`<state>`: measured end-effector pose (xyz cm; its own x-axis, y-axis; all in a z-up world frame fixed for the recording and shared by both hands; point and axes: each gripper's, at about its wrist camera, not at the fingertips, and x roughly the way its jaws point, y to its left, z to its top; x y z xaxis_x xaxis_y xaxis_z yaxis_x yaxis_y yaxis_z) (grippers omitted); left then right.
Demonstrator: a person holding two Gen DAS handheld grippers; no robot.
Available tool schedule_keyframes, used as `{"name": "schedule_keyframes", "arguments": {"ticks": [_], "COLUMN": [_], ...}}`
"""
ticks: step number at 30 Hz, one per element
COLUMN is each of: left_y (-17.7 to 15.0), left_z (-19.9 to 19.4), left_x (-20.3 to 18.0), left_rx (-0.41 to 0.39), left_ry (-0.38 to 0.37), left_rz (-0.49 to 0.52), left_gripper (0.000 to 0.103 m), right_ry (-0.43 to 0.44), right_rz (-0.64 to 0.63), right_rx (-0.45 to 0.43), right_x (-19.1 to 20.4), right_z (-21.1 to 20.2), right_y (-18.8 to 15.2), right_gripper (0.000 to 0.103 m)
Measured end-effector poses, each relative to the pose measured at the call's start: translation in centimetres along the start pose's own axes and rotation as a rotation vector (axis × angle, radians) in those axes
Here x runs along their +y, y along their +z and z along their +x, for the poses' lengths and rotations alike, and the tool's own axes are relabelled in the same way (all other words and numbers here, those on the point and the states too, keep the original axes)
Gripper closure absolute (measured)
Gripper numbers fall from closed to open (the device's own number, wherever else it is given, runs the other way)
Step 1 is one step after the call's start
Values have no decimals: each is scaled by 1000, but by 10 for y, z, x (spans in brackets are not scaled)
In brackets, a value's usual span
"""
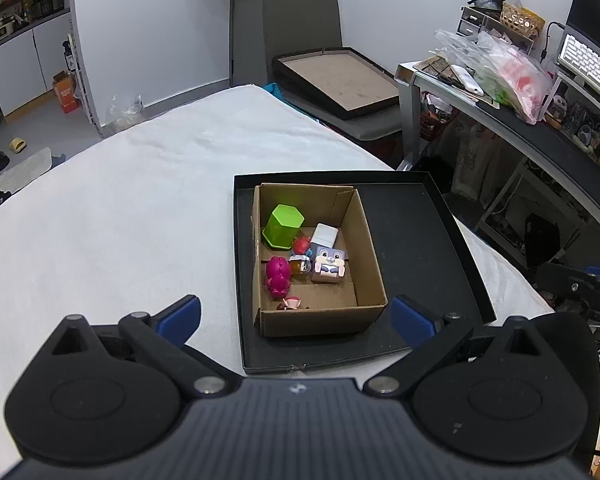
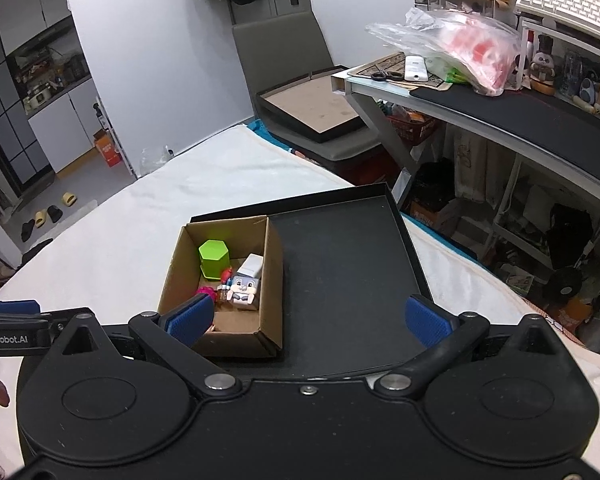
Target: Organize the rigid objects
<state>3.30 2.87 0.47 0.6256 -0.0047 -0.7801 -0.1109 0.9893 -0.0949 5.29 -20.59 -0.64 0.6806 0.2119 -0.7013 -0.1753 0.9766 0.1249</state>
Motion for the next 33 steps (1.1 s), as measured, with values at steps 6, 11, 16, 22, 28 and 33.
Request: {"name": "schedule_keyframes", "arguments": {"ticks": [6, 11, 16, 22, 28, 33], "left_y": [2, 4, 4, 6, 5, 5], "left_z": [2, 2, 0, -1, 0, 1], "left_x": [-1, -1, -3, -6, -6, -9], "left_rx": [8, 5, 5, 1, 0, 4], "left_ry": [-9, -3, 0, -3, -3, -5], "left_rz": [-4, -3, 7, 16, 19, 21], "left_gripper": [2, 2, 2, 2, 2, 2], "right_ry": [3, 5, -1, -3, -9, -11], "right_rz": [4, 8, 4, 20, 18, 18], "right_rx": [6, 13, 16, 18, 17, 24], "right_x": [0, -1, -1, -4, -5, -6], "right_z": [1, 2, 3, 5, 4, 4], "right_y": [0, -1, -1, -2, -2, -3], "right_gripper": [0, 0, 0, 0, 0, 0]}}
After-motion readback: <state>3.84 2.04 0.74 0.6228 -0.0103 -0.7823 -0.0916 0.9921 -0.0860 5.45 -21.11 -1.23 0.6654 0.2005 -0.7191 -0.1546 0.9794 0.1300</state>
